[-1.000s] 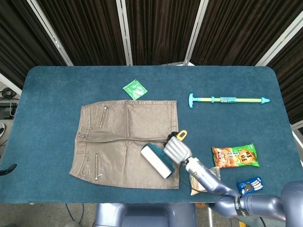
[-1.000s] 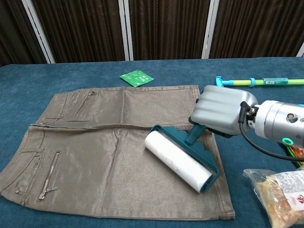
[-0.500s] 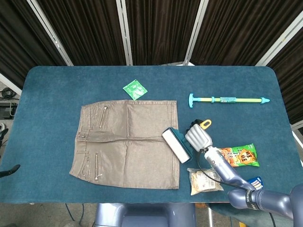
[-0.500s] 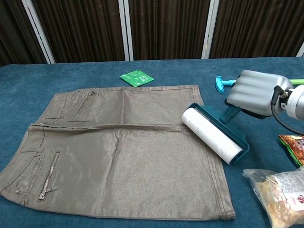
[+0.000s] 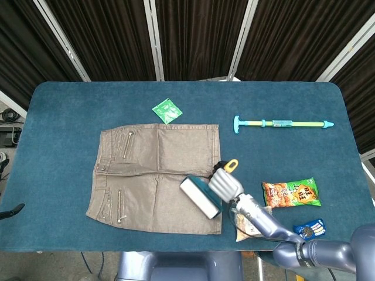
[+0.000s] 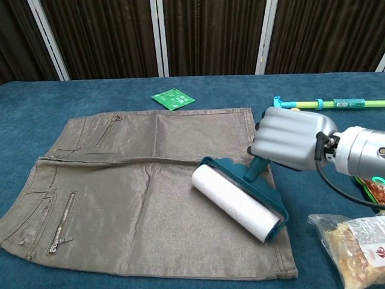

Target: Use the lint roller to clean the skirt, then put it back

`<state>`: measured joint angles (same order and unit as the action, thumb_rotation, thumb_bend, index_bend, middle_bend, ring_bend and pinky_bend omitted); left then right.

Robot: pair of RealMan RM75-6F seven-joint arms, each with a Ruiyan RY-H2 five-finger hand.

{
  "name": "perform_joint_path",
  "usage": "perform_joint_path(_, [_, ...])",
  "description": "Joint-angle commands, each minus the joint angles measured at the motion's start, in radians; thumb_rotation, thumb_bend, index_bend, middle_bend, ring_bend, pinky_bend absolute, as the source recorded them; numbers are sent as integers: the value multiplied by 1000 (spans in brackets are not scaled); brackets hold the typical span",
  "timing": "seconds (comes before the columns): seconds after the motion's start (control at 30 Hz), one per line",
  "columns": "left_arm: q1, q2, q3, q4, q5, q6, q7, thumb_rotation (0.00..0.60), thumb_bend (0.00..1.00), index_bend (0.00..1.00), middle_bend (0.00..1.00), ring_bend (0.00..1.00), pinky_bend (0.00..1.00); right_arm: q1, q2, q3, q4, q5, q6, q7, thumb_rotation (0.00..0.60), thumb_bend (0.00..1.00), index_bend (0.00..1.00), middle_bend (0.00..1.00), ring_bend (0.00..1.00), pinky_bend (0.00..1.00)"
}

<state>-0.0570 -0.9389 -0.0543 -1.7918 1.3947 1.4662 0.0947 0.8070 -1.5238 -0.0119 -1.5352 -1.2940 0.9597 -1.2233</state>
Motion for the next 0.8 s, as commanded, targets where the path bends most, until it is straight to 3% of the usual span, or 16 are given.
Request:
perform_joint_path(0.03, [1,2,0,3,-1,0,-6,600,0,0,0,0,0,19,-32,-2,-50,6,-9,-67,600,866,463,501,390,431])
perform_joint_path(0.43, [2,11,-1,12,0,-2,-34,600,0,0,0,0,0,47,-102,0,-127,77,-4,-192,600,865,464,501,391,432])
perform_joint_path(0.8, [0,11,0,12,-2,-5,-31,600,0,0,0,0,0,35,-56,18,-18,140,36,-146,600,864,465,502,393,432])
